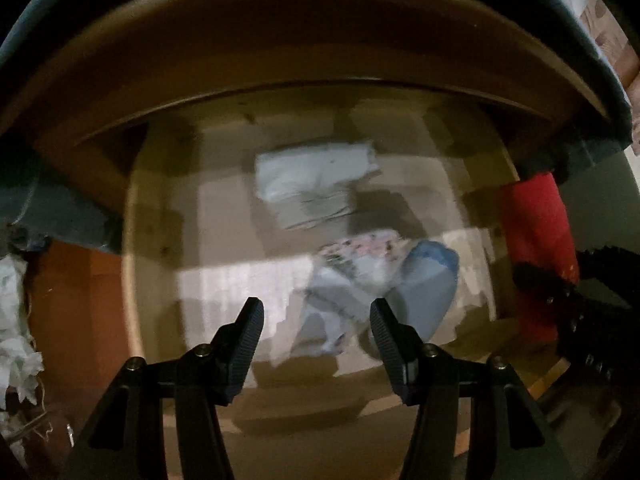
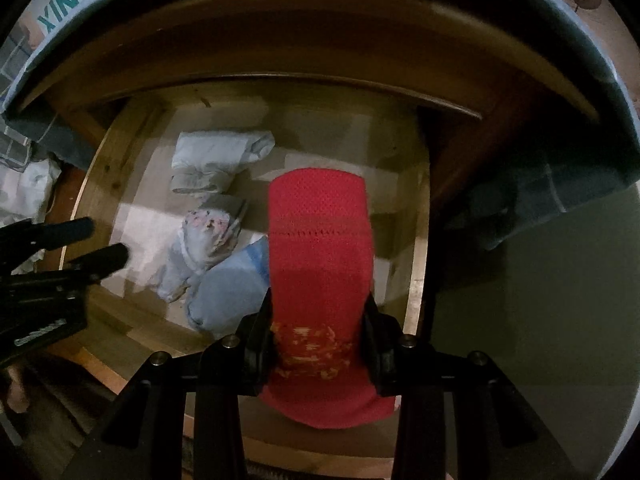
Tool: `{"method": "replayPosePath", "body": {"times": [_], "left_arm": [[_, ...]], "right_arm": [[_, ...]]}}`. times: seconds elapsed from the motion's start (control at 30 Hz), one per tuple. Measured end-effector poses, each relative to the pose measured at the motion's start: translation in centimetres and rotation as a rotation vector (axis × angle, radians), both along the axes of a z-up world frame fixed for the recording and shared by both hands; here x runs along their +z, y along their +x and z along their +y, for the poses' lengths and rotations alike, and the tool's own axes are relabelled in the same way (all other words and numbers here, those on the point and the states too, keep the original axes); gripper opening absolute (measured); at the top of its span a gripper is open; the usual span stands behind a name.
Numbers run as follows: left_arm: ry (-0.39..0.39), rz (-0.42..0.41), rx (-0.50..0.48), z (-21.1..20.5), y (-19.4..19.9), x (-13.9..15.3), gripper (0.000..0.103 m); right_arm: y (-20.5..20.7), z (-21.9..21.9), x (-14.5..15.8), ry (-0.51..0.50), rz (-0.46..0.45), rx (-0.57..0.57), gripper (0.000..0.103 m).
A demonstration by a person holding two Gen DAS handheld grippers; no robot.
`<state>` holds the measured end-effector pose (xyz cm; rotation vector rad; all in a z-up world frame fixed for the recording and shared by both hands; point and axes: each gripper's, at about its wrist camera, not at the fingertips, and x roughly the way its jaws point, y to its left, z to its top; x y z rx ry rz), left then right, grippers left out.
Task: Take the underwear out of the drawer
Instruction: 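Grasp the red sock with the right tool while the left tool grasps the floral underwear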
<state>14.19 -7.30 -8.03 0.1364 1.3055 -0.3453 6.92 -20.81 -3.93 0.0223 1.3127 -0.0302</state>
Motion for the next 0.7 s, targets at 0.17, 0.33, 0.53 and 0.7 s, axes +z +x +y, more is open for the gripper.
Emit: {"method": "replayPosePath", "body": {"times": [0.17, 0.33, 0.53, 0.7], "left_arm": [[0.011, 0.062, 0.003, -1.4, 1.2, -1.7, 0.057], [0.04, 0.097, -0.022, -2.6, 2.0, -3.1, 0.057], [0.063, 0.127, -0.053, -4.1, 2.9, -4.4, 0.057], [0.088, 0.185, -0.042, -4.9, 3.9, -5.4, 0.057]], "right_arm": [[0.1, -0.3, -0.3, 0.029, 0.003, -0.008, 0.035], [0.2, -0.6, -0.4, 0.063, 0.008, -0.012, 0.035], [0.1, -0.7, -0.5, 0.084, 0.013, -0.014, 0.035], [0.2, -0.8, -0.5, 0.099, 0.016, -0.013, 0.035]]}}
